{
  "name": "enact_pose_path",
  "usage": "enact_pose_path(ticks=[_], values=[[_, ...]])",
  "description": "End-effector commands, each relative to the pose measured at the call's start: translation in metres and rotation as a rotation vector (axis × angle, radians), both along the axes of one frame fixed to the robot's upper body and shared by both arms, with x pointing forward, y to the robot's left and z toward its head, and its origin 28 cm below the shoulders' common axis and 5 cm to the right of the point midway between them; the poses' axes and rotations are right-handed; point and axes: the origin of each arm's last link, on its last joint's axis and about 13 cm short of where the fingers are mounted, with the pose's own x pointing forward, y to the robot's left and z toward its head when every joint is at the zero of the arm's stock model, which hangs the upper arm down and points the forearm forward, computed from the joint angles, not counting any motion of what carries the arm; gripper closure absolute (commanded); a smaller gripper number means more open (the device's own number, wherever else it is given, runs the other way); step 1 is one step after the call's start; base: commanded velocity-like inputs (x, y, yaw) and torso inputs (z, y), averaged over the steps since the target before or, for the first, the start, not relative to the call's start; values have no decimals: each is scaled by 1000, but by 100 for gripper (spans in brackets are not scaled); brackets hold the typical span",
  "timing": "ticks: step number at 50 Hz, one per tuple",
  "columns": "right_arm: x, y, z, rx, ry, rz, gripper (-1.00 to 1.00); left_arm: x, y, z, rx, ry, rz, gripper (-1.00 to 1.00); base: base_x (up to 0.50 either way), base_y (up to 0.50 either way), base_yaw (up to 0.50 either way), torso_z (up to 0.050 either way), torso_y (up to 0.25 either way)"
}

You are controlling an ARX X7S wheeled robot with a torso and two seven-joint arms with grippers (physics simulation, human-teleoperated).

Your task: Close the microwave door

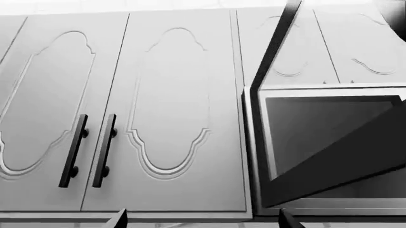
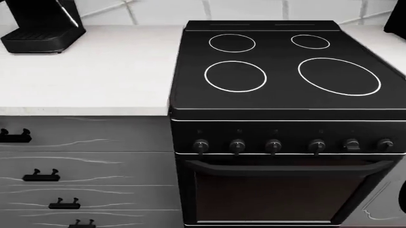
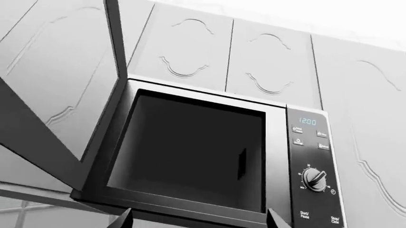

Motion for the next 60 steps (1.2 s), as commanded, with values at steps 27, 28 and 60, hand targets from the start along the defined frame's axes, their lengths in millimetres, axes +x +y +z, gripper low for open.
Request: enact_pose_path(ticks=[27, 28, 60], values=[[-1, -1, 2, 3, -7, 1, -100, -1, 0, 2, -1, -3, 0, -100, 0, 500, 0, 0, 0], [-1, -1, 2, 3, -8, 1, -100, -1, 0, 2, -1, -3, 0, -100, -1, 500, 0, 0, 0], [-3, -1, 3, 3, -12, 2, -100, -3, 0, 1, 0, -11, -2, -100, -1, 500, 0, 0, 0]])
